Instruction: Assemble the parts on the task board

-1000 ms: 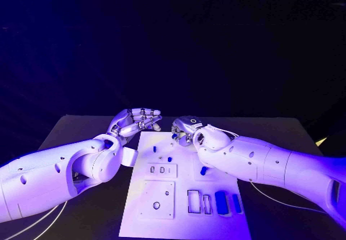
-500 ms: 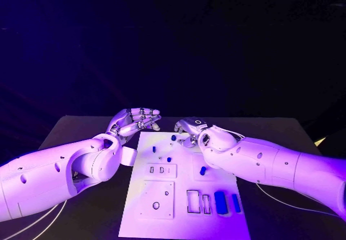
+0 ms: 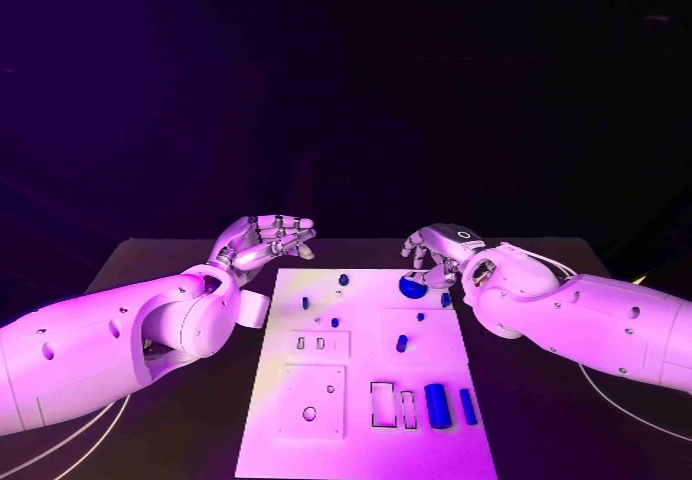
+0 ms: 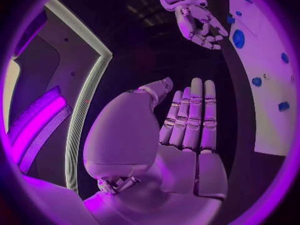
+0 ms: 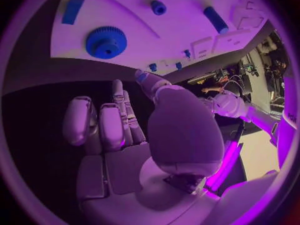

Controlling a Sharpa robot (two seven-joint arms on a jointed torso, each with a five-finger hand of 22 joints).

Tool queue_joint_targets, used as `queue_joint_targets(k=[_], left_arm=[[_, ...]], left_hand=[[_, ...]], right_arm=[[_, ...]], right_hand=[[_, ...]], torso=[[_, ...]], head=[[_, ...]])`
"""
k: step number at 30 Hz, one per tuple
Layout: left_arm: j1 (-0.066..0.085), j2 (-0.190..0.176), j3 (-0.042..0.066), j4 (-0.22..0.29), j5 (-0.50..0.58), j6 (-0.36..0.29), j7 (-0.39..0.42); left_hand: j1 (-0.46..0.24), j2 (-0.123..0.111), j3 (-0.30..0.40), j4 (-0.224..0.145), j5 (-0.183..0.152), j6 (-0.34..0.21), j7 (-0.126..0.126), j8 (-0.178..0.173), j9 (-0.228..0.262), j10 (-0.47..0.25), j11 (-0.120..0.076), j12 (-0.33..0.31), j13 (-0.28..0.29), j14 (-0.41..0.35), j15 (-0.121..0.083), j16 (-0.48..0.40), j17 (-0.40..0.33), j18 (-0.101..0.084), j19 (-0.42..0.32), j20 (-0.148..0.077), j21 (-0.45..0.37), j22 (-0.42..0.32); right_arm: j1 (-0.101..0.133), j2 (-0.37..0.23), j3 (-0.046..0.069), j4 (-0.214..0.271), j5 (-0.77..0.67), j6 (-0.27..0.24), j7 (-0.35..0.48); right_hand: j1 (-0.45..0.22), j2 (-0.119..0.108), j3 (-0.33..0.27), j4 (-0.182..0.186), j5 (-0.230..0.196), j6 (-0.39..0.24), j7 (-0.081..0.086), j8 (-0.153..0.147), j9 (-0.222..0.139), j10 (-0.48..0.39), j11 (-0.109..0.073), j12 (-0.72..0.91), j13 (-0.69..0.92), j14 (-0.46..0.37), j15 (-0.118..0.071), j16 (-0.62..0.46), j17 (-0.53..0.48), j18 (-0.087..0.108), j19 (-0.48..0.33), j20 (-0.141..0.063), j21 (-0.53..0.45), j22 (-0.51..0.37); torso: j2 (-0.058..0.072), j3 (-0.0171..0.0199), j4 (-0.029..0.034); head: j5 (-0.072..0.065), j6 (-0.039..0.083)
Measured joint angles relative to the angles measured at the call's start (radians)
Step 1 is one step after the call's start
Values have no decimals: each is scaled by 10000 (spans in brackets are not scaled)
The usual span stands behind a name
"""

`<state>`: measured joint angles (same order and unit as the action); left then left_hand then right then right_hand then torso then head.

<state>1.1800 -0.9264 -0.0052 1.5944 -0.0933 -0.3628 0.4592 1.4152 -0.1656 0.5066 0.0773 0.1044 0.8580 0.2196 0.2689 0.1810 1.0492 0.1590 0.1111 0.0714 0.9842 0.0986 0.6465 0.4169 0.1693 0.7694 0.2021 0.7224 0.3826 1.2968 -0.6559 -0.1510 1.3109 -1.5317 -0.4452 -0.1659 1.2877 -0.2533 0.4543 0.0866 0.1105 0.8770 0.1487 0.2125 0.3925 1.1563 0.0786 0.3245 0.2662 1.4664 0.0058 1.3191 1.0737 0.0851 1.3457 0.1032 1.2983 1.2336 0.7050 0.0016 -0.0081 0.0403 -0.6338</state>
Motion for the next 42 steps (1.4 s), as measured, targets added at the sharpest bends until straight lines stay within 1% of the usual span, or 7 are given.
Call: queue_joint_targets(k=[7, 18, 21, 24, 34, 38, 42], left_arm=[[1, -123, 5, -436, 1, 72, 33], [3, -203, 113, -1081, 16, 164, 58], [3, -198, 119, -1177, 20, 196, 59], [3, -194, 123, -1240, 24, 224, 59], [3, -170, 129, -1345, 35, 284, 59], [3, -151, 130, -1365, 39, 300, 58], [3, -138, 130, -1368, 42, 312, 55]], left_hand=[[0, 0, 29, -29, 0, -110, -37, 0, -1, -39, 38, -38, 0, -251, 71, 0, -31, 1, -228, 84, 0, 11], [0, 0, 45, -12, 0, -179, -37, 0, -2, -97, 96, -74, -1, -305, 126, -20, -53, 1, -321, 106, 0, 10], [-32, -32, 57, -1, 0, -214, -72, 0, -2, -128, 128, -117, -1, -373, 123, -51, -65, 0, -375, 119, 0, 5], [-41, -41, 57, -1, 0, -281, -66, 0, -2, -163, 162, -118, -1, -429, 161, -92, -92, 0, -441, 155, 0, -12], [-41, -41, 57, -1, 0, -306, -91, 0, -3, -199, 199, -154, -1, -552, 196, -149, -141, 1, -550, 192, -70, -44], [-41, -41, 56, -1, 0, -306, -90, 0, -3, -199, 199, -154, -2, -552, 196, -149, -141, 0, -550, 192, -70, -44], [-41, -41, 56, -1, 0, -305, -91, 0, -4, -199, 198, -154, -2, -552, 196, -149, -140, 1, -550, 192, -70, -44]], right_arm=[[69, -326, 15, -233, 506, 332, 143], [37, -101, 15, -1021, 1058, 1126, 401], [-28, 60, 8, -1247, 1173, 1298, 467], [-80, 184, 4, -1401, 1274, 1432, 528], [-230, 451, -2, -1641, 1526, 1637, 664], [-257, 526, -2, -1691, 1604, 1669, 700], [-271, 584, -4, -1742, 1667, 1703, 718]], right_hand=[[79, -52, -940, 433, 696, -30, -14, 5, 256, -1136, -85, 2826, 2276, -15, -44, 300, 327, -1, 83, -10, 85, 361], [301, 96, -1669, 1049, 754, -135, -86, 156, 452, -1762, -110, 4779, 3667, -15, -44, 958, 1329, 0, 392, -29, 431, 745], [422, 107, -1820, 1199, 754, -201, -57, 156, 478, -1864, -142, 5211, 3966, -15, -44, 1188, 1771, -161, 481, -13, 561, 745], [475, 165, -1936, 1316, 754, -258, -72, 156, 481, -1939, -145, 5461, 4144, -15, -44, 1294, 1990, -162, 549, -13, 631, 745], [616, 228, -2227, 1607, 754, -303, -29, 156, 518, -1799, -157, 6496, 5093, -15, -44, 1649, 2345, -162, 756, -1, 873, 743], [722, 255, -2338, 1717, 754, -294, -28, 156, 530, -1246, -120, 7336, 6040, -16, -44, 1876, 2345, -162, 890, 6, 1046, 743], [787, 294, -2413, 1831, 753, -260, -60, 156, 556, -560, -105, 8276, 7140, -16, -44, 2138, 2344, -321, 1074, -1, 1262, 742]], torso=[[-36, 35, -64], [-17, 39, -55], [-15, 40, -49], [-12, 42, -44], [-9, 54, -48], [-10, 54, -49], [-9, 55, -54]], head=[[3, 9], [-10, -3], [-3, -14], [6, -24], [28, -32], [37, -33], [43, -45]])
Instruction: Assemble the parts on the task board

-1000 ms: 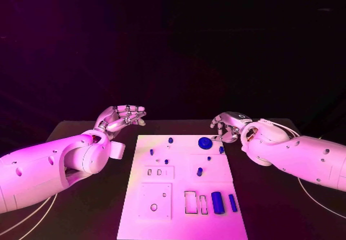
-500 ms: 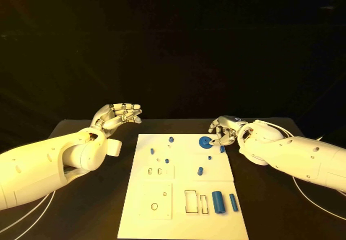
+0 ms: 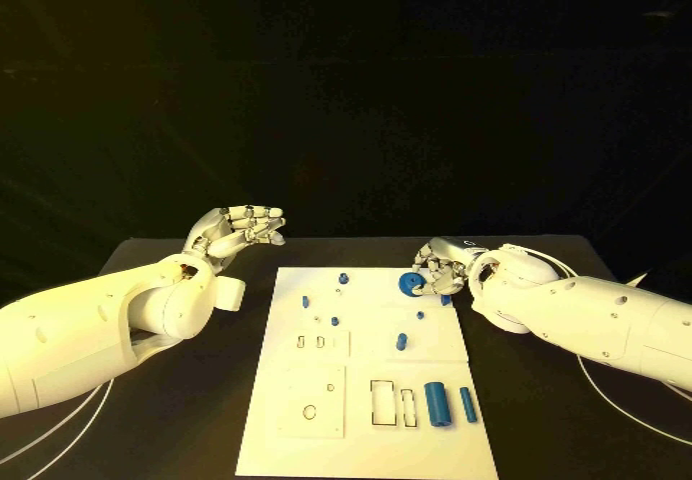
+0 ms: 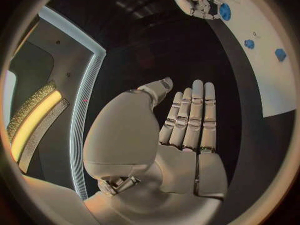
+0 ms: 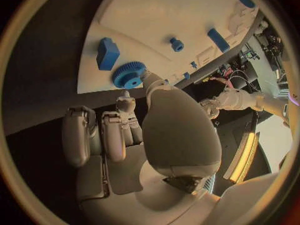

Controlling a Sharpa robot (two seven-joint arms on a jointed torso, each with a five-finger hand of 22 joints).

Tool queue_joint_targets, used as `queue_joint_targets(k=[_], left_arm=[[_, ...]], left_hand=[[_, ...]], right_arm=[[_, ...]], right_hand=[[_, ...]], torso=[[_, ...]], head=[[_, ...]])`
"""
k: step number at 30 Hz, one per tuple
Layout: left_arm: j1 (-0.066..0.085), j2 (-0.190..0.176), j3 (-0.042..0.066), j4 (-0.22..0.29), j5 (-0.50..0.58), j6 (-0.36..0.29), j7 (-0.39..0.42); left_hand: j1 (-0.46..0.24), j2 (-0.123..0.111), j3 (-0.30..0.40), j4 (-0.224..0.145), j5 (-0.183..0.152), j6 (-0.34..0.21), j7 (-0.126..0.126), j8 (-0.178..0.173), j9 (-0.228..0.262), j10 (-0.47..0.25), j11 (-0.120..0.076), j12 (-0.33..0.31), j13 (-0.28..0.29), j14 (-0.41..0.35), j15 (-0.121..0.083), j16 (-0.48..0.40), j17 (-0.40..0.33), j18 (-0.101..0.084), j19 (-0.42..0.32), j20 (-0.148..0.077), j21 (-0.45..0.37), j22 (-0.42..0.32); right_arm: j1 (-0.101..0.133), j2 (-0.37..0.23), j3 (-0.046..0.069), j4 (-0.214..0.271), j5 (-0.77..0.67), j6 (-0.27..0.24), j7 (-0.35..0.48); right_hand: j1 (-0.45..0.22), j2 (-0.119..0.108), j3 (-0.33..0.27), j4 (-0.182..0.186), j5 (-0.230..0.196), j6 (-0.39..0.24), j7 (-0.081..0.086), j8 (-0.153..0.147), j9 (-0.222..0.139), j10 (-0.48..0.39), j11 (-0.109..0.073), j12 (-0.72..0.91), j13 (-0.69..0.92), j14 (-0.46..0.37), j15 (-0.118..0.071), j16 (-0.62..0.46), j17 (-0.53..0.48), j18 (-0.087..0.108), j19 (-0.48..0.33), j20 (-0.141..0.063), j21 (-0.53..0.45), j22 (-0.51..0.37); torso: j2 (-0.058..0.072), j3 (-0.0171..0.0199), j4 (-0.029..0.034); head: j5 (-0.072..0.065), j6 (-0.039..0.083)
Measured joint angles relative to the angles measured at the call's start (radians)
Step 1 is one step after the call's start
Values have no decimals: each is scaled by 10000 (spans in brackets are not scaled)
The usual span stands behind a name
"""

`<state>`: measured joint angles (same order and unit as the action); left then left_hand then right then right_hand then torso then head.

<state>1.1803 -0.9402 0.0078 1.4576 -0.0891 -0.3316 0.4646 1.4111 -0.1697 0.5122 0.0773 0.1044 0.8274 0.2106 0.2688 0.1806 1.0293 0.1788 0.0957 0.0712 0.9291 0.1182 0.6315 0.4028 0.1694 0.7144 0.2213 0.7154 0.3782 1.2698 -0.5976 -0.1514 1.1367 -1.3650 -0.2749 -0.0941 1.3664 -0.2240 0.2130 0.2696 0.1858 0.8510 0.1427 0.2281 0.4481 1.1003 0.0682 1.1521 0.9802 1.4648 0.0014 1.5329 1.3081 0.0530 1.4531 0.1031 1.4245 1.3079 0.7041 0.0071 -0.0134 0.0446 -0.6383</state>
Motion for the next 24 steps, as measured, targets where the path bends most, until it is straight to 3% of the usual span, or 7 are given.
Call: queue_joint_targets(k=[2, 4, 7, 8, 24], left_arm=[[0, 3, 0, 0, 1, 5, -2], [0, 7, 0, 0, 1, 10, -4], [0, 15, 0, 0, 1, 16, -7], [0, 18, 0, 1, 1, 18, -8], [0, 64, 0, -3, 1, 61, -13]], left_hand=[[0, 0, 0, 0, 0, 0, 0, 0, 0, 0, 0, 0, 0, 0, 0, -2, 0, 0, 0, 0, 0, 0], [0, 0, 0, 0, 0, 0, 0, 0, 0, 0, 0, 0, 0, 0, 0, -46, -10, 0, 0, 0, 0, -10], [0, 0, 0, 0, 0, 0, 0, 0, 0, 1, 0, 0, 0, 0, 0, -46, -10, 0, 0, 0, 0, -10], [0, 0, 0, 0, 0, 0, 0, 0, 0, 1, 0, 0, 0, 0, 0, -46, -10, 1, 0, 0, 0, -10], [0, 0, -1, 0, 0, 0, 0, 0, -1, 1, 0, 0, -1, 0, 0, -46, -20, 0, 1, 0, 0, -10]], right_arm=[[-8, 28, -1, -24, 26, 25, 3], [-17, 66, -1, -65, 56, 68, 3], [-31, 124, -4, -158, 101, 150, -3], [-38, 135, -5, -184, 114, 176, -9], [-14, 228, 25, -270, 293, 421, -48]], right_hand=[[66, 66, -1, 52, 0, 51, -9, 0, 1, 528, -8, 615, 756, 0, 0, 156, 0, 0, 99, 8, 214, 0], [69, 69, 35, 88, 0, 84, -10, 0, 18, 1283, -2, 1391, 1748, 0, 0, 263, 0, -163, 99, 8, 511, -1], [106, 106, 65, 118, 101, 96, 5, 0, 9, 2322, -10, 2280, 2951, 0, 0, 342, -1, -162, 99, 7, 862, -1], [106, 106, 80, 133, 159, 128, 37, 0, 2, 2546, 1, 2511, 3178, 0, 0, 342, -1, -307, 98, 7, 949, -1], [172, 261, 339, 75, 349, 202, 95, -39, -12, 2899, 52, 2864, 3281, 0, 1, 341, -3, -313, 100, 10, 1295, -3]], torso=[[4, 3, -1], [6, 5, -3], [11, 5, -2], [11, 6, -1], [11, 11, -7]], head=[[5, -1], [10, -1], [14, -11], [15, -14], [13, -66]])
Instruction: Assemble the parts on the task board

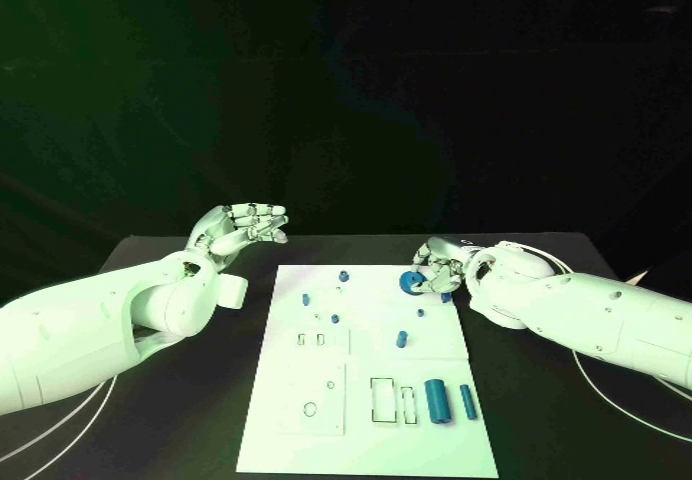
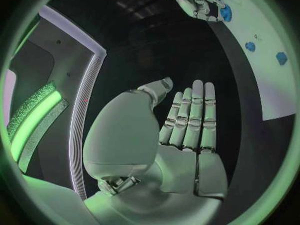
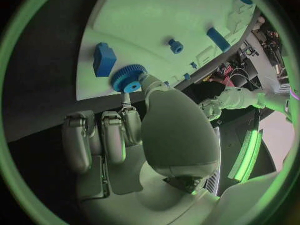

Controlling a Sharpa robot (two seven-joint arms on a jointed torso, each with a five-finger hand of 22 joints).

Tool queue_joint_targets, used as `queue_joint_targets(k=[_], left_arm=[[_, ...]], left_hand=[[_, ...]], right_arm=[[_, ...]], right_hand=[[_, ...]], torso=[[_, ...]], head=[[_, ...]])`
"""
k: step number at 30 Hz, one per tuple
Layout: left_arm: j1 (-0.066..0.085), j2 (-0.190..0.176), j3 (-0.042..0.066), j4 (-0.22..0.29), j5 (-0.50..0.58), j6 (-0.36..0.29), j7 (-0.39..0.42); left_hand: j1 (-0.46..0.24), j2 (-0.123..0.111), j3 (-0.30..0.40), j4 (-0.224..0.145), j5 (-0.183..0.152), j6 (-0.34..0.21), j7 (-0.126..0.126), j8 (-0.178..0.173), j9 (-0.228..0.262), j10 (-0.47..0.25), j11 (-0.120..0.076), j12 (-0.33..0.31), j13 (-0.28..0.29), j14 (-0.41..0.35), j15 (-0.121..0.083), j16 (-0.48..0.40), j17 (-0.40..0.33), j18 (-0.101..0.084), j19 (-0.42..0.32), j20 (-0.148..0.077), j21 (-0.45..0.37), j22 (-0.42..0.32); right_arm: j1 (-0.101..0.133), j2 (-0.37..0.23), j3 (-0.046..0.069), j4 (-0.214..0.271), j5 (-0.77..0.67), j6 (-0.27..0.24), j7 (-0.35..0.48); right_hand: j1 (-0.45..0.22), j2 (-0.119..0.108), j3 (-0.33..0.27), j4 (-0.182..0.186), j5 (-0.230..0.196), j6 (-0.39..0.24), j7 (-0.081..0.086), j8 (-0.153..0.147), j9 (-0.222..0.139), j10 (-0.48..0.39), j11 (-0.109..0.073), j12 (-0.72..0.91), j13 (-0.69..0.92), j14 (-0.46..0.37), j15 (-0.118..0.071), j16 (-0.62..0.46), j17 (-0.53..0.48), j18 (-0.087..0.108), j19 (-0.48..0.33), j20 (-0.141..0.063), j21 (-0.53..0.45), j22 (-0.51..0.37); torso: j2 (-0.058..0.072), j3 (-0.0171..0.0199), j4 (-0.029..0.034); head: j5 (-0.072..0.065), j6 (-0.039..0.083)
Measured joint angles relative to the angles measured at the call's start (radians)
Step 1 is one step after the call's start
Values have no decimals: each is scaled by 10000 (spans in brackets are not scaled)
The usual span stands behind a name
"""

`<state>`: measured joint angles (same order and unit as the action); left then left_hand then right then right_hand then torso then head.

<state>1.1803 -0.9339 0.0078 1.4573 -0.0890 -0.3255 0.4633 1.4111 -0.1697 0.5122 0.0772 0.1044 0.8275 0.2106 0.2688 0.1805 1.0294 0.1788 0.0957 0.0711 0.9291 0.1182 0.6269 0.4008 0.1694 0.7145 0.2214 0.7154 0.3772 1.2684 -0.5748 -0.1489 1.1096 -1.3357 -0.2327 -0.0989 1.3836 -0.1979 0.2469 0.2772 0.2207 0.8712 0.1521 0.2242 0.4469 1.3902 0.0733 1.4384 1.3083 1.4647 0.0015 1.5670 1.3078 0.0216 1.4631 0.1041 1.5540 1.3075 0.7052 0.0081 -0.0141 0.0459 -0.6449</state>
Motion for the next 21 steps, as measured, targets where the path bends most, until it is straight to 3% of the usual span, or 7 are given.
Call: queue_joint_targets(k=[6, 9, 16, 21], left_arm=[[0, 9, 0, 1, 0, 19, -5], [0, 11, 0, 1, 0, 24, -6], [0, 20, 0, 8, -1, 38, -10], [0, 22, 0, 25, -1, 45, -12]], left_hand=[[0, 0, 0, 0, 0, 0, 0, 0, 0, 0, 0, 0, 0, 0, 0, 0, 0, 0, 0, 0, 0, 0], [0, 0, 0, 0, 0, 0, 0, 0, 0, 0, 0, 0, 0, 0, 0, 0, 0, 0, 0, 0, 0, 0], [0, 0, 29, -29, 0, 0, 0, 0, -1, 0, 0, 0, 0, 0, 0, 0, 1, 0, 0, 0, 0, -9], [0, 0, 29, -29, 0, 0, 0, 0, -1, 0, 0, 0, 0, 0, 0, 0, -10, 0, 0, 0, 0, -9]], right_arm=[[-2, -19, -6, 108, -74, -50, -40], [-23, -47, -21, 271, -227, -144, -92], [-59, -124, -40, 775, -909, -563, -359], [-23, -148, -40, 1271, -1524, -1057, -673]], right_hand=[[213, 204, 622, -171, 22, 326, -41, -51, -58, 75, -41, 50, -1, 0, 0, 0, -1, -5, 33, 34, 110, -1], [268, 200, 1027, -284, -105, 526, -79, -46, -78, 124, -88, 50, -1, 0, 0, 0, -1, -150, 33, 33, 125, -1], [306, 187, 1599, -523, -210, 610, -49, 9, -78, 212, -145, 50, -3, 0, -74, 0, -2, -150, 33, 33, 125, -2], [384, 109, 1805, -643, -13, 613, -47, 8, -78, 212, -145, 50, -3, 0, -74, 0, -3, -149, -5, -5, 125, 3]], torso=[[-3, 1, 0], [-6, 4, -6], [-12, 3, 0], [-18, -6, 0]], head=[[2, -18], [12, -25], [16, -26], [24, -9]])
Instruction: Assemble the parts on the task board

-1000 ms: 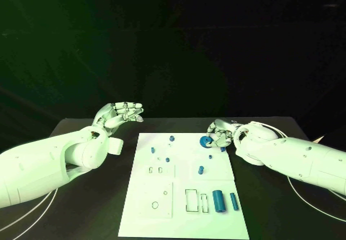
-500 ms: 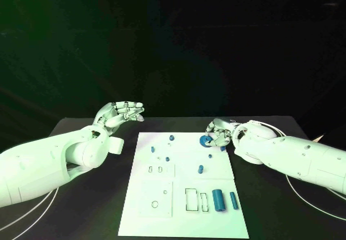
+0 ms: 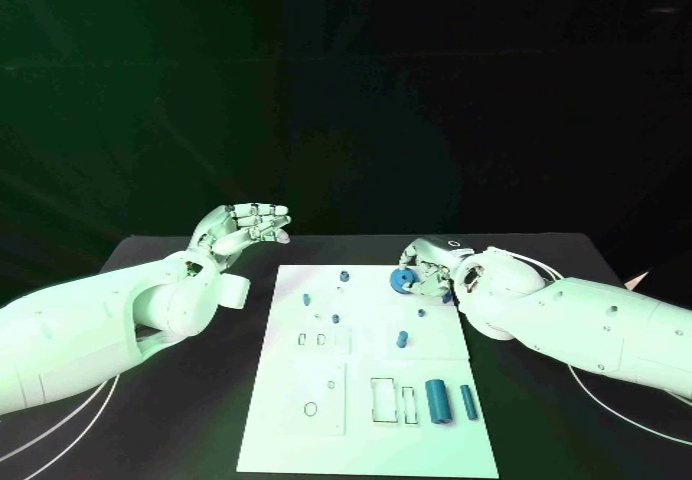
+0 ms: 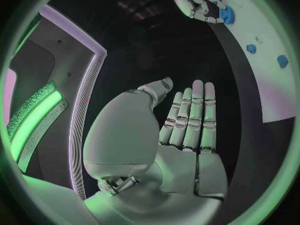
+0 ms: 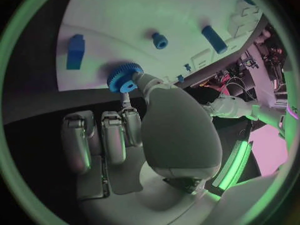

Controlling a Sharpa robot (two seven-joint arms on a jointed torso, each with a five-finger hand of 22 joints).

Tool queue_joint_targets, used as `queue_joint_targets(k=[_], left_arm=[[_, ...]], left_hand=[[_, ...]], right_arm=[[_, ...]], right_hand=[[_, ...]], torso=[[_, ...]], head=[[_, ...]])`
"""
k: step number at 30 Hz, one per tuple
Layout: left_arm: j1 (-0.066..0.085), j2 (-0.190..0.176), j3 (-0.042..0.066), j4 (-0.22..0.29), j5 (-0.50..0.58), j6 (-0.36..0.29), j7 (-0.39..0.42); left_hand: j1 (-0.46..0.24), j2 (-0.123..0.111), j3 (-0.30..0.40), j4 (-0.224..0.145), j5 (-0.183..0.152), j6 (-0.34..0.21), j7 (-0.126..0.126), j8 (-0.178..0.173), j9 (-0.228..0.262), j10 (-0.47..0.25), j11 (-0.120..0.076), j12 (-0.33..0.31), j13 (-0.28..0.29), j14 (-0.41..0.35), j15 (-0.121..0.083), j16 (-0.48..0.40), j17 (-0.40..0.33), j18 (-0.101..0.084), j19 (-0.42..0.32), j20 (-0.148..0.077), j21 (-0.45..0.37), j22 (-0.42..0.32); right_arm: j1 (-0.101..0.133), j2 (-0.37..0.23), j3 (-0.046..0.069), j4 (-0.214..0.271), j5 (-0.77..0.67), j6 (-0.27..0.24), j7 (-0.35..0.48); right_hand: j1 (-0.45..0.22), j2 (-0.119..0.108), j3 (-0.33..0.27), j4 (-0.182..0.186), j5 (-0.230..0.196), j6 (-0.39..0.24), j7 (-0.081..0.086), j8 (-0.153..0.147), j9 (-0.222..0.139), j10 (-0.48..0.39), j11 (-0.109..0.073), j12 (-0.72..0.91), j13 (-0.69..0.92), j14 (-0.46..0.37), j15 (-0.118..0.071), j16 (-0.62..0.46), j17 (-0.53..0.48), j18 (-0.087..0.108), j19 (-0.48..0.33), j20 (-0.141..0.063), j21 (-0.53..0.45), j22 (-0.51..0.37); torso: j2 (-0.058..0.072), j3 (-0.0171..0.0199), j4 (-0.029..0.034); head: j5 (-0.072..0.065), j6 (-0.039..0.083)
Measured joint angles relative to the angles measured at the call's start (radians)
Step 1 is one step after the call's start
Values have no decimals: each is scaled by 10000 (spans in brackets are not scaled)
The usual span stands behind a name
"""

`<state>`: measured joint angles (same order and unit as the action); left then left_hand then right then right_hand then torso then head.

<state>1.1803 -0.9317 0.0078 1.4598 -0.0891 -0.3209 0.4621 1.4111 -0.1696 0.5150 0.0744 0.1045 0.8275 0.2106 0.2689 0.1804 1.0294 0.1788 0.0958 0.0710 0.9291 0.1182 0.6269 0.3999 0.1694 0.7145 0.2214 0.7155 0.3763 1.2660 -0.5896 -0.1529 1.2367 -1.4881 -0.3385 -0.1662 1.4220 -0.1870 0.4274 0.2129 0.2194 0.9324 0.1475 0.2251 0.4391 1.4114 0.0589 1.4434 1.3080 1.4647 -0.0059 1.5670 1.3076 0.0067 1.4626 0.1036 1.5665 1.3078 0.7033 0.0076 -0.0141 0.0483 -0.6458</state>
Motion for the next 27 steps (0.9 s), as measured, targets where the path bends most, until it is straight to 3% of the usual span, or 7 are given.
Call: queue_joint_targets(k=[5, 12, 27], left_arm=[[0, 1, 0, 27, 0, 4, -6], [0, 34, 0, 106, -1, 10, -17], [14, 135, 0, 123, -5, 19, -55]], left_hand=[[0, 0, 0, 0, 0, 0, 0, 0, 0, 0, 0, 0, 0, 0, 0, 0, 0, 1, 0, 0, 0, 0], [0, 0, 0, 0, 0, 0, 0, 0, 0, 0, 0, 0, 0, 0, 0, 0, 1, 0, 0, 0, 0, 1], [0, 0, 27, -27, 0, 0, 0, 0, 8, 0, 0, 0, 0, 0, 0, 0, -8, 0, 0, 0, 0, 1]], right_arm=[[78, 223, 9, 506, -608, -434, -347], [54, 960, 6, 684, -1239, -741, -721], [-332, 2161, -15, -110, -1737, -1012, -940]], right_hand=[[-10, 4, 121, -21, -52, 3, 3, 0, 0, 0, 0, 0, -1, 0, 0, 0, 0, 0, 37, -37, 0, 3], [-143, 1, 134, -33, -84, 5, 6, 0, 0, 0, 0, 0, -2, 0, 1, 0, -1, 0, 37, -36, 0, 2], [-234, -13, 203, -47, -163, 8, 8, 0, 0, -1, 1, 0, -4, 0, 1, 0, -2, 0, 37, -36, -1, 1]], torso=[[-1, 0, -6], [12, -6, -1], [38, 19, 6]], head=[[29, 12], [71, 46], [170, -2]])
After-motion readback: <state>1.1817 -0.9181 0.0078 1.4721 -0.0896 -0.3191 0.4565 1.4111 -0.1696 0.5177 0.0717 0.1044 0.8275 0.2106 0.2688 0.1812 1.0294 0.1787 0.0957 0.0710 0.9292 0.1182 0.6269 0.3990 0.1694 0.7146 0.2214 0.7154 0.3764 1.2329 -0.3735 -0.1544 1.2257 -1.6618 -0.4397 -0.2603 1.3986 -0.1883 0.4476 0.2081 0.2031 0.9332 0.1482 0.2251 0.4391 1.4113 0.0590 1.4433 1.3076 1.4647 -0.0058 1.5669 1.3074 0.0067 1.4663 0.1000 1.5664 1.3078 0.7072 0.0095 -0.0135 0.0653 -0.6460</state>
